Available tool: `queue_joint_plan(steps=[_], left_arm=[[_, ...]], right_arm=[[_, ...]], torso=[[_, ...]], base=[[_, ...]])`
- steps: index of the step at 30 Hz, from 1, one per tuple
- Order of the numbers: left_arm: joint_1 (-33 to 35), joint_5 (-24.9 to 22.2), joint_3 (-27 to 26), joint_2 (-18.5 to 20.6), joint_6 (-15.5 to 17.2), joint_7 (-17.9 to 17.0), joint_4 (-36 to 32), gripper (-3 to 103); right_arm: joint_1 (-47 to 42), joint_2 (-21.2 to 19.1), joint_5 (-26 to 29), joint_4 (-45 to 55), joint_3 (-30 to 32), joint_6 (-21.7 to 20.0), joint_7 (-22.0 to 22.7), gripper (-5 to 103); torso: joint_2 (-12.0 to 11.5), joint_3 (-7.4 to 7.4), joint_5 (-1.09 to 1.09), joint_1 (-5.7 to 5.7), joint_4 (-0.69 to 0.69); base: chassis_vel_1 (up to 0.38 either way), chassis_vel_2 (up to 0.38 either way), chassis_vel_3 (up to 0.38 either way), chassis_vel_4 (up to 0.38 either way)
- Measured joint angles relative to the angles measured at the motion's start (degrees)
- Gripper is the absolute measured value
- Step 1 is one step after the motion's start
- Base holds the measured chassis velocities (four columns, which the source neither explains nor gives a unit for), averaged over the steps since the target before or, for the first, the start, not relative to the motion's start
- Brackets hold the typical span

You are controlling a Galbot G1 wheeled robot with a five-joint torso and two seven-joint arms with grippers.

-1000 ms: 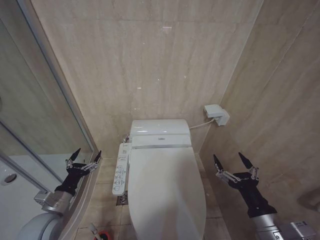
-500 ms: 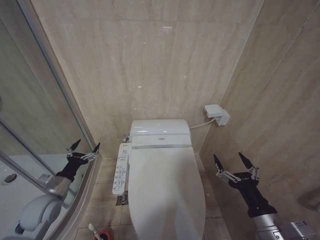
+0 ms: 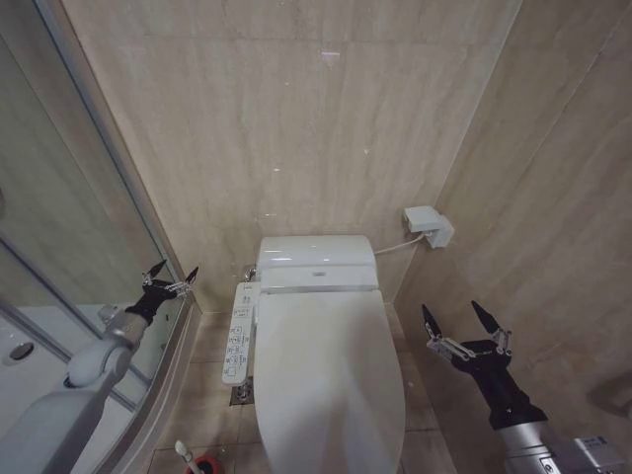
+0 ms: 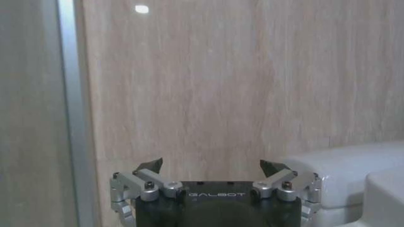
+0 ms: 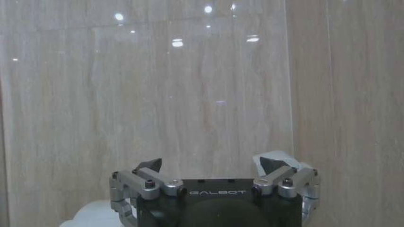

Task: Open the toilet lid, clean the toilet bowl with a toilet brush, close the toilet lid, and flush.

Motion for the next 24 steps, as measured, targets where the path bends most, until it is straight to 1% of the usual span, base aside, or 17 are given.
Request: queue_joint_plan(steps=[2, 3, 9, 10, 16, 17, 18, 22, 23, 24], left_arm=[[-2.99, -0.06, 2.30, -0.67, -0.74, 1.33, 3.47, 100], [-4.12, -0.09, 3.14, -0.98, -0.91, 1.81, 4.81, 97], [-7.90, -0.22, 6.26, -2.10, -1.33, 3.28, 8.71, 97], [-8.73, -0.26, 7.00, -2.65, -1.40, 3.49, 9.36, 80], [-9.71, -0.35, 8.54, -3.91, -1.78, 4.42, 9.83, 80], [-10.00, -0.35, 9.19, -3.94, -2.16, 5.26, 10.19, 53], [-10.00, -0.35, 9.19, -3.94, -2.16, 5.26, 10.19, 53], [-10.80, -0.48, 10.62, -3.50, -3.31, 8.51, 11.80, 53], [-10.80, -0.48, 10.62, -3.50, -3.31, 8.51, 11.80, 53], [-10.86, -0.52, 10.78, -3.33, -3.49, 9.36, 12.09, 53]], right_arm=[[0.00, 0.00, 0.01, 0.00, 0.00, 0.00, 0.00, 100], [0.00, 0.00, 0.01, 0.00, 0.00, 0.00, 0.00, 100], [0.00, 0.00, 0.01, 0.01, 0.00, -0.01, 0.00, 100], [0.00, 0.00, 0.01, 0.01, 0.00, 0.00, 0.00, 100], [0.00, 0.00, 0.01, 0.01, 0.00, 0.00, -0.01, 100], [0.00, 0.00, 0.01, 0.00, 0.00, 0.00, -0.01, 100], [0.00, 0.00, 0.01, 0.00, 0.00, 0.00, -0.01, 100], [0.00, 0.00, 0.01, 0.00, 0.00, -0.01, -0.01, 100], [0.00, 0.00, 0.01, 0.00, 0.00, -0.01, -0.01, 100], [0.00, 0.00, 0.01, 0.01, 0.00, -0.01, -0.01, 100]], torso=[[0.00, 0.00, 0.01, 0.00, 0.01], [0.00, 0.00, 0.00, 0.00, 0.01], [0.00, 0.00, 0.01, 0.00, 0.02], [0.00, 0.00, 0.01, 0.00, 0.03], [0.00, 0.00, 0.01, 0.00, 0.01], [0.01, 0.00, 0.01, 0.00, 0.02], [0.01, 0.00, 0.01, 0.00, 0.02], [0.01, -0.01, 0.01, -0.01, 0.02], [0.01, -0.01, 0.01, -0.01, 0.02], [0.01, 0.00, 0.01, -0.01, 0.02]], base=[[0.000, 0.000, 0.000, 0.000], [0.000, 0.000, 0.000, 0.000], [0.000, 0.000, 0.000, 0.000], [0.000, 0.000, 0.000, 0.000], [0.000, 0.000, 0.000, 0.000], [0.000, 0.000, 0.000, 0.000], [0.000, 0.000, 0.000, 0.000], [0.000, 0.000, 0.000, 0.000], [0.000, 0.000, 0.000, 0.000], [0.000, 0.000, 0.000, 0.000]])
